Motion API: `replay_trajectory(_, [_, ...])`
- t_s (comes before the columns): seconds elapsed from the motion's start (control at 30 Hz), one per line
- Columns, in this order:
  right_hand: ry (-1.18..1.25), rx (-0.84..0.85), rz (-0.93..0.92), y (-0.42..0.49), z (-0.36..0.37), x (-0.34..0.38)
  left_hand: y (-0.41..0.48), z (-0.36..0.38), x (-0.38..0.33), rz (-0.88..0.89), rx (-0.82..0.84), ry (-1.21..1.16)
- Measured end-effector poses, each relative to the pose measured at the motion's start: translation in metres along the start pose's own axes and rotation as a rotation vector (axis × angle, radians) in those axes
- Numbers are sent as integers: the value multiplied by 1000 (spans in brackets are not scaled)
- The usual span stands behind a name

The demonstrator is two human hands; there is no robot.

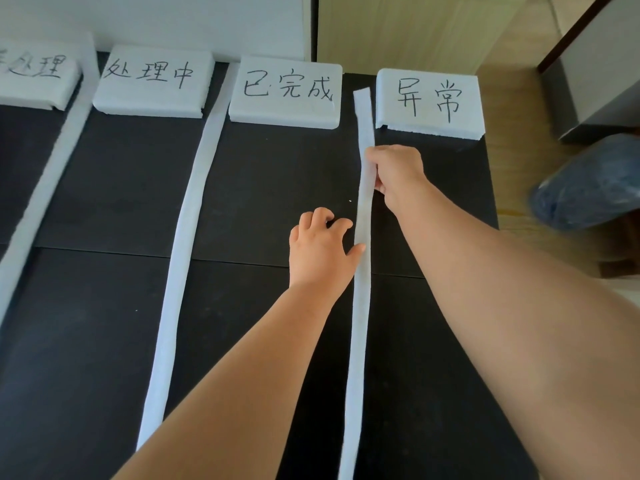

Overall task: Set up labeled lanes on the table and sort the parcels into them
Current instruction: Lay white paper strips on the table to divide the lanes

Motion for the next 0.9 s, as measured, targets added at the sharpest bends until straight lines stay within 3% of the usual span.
replay_trajectory(0.1, [132, 9, -85, -7, -5, 15, -1, 1, 0, 2, -6, -14])
replay_trajectory(0.23, [89, -16, -166, -10, -10, 35, -3, 1, 0, -21, -35, -72])
replay_trajectory(0.9, [-596, -177, -344, 27, 15, 52, 20, -9, 5, -15, -113, -58])
Point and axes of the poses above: each hand's wrist, its own y-axis towards the middle knuckle, its own z-axis out of the palm, x = y × z, the point moved 9 cm from there along y, towards the middle knuckle, and after that the axes turned 10 degrees about x, right-handed, at the moved point
